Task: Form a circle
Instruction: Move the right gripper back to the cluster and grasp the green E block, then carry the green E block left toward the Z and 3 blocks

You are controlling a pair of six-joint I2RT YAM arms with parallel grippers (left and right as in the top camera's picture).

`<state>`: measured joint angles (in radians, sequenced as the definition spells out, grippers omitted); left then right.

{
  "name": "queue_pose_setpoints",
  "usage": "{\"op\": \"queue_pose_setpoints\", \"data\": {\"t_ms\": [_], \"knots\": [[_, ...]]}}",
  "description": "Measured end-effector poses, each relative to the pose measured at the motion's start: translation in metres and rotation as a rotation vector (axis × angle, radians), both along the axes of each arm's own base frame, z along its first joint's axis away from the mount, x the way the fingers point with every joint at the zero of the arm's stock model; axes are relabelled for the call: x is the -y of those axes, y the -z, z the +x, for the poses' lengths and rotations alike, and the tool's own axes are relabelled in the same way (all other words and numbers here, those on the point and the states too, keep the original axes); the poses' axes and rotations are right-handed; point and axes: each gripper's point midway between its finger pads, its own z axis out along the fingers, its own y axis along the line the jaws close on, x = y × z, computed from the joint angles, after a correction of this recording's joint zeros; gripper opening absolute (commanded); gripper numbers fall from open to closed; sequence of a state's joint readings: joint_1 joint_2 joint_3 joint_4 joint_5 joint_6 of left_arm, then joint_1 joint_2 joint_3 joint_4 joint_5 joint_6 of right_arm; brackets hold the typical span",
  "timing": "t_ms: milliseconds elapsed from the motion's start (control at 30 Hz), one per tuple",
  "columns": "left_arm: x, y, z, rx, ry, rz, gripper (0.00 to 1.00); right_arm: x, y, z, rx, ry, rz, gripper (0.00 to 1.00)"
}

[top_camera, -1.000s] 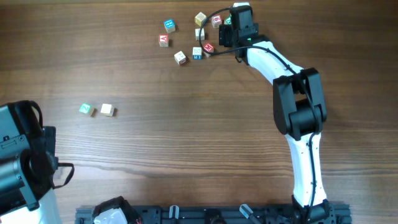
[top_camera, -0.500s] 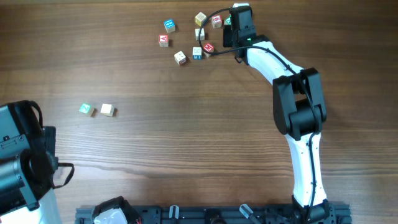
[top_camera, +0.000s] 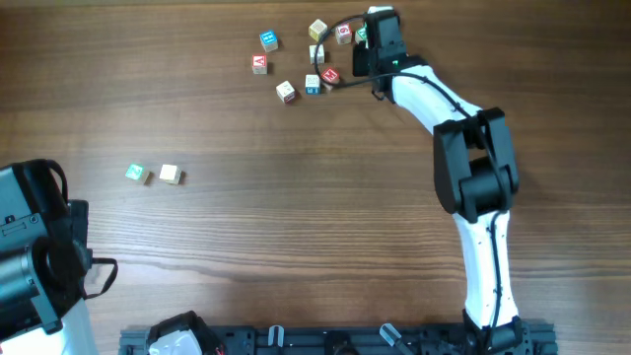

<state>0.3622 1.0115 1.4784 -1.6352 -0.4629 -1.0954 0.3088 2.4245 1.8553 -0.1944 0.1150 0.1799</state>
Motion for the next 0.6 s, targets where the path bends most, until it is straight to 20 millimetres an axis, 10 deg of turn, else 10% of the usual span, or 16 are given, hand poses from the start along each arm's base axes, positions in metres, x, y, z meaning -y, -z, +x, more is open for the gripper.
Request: {"op": "queue_pose_setpoints", "data": {"t_ms": [233, 500, 600], "knots": [[0.0, 0.0, 0.0, 0.001, -0.002, 0.0, 1.0, -0.115, -0.108, -0.049, 0.036, -0.449, 0.363, 0.17], [0.0, 0.0, 0.0, 0.001, -0.002, 0.0, 1.0, -0.284, -0.103, -0.182, -0.039, -0.794, 0.338, 0.17], [0.0, 0.0, 0.0, 0.001, -0.002, 0.0, 1.0, -0.318, -0.097, -0.214, 0.008, -0.843, 0.242, 0.17]]}}
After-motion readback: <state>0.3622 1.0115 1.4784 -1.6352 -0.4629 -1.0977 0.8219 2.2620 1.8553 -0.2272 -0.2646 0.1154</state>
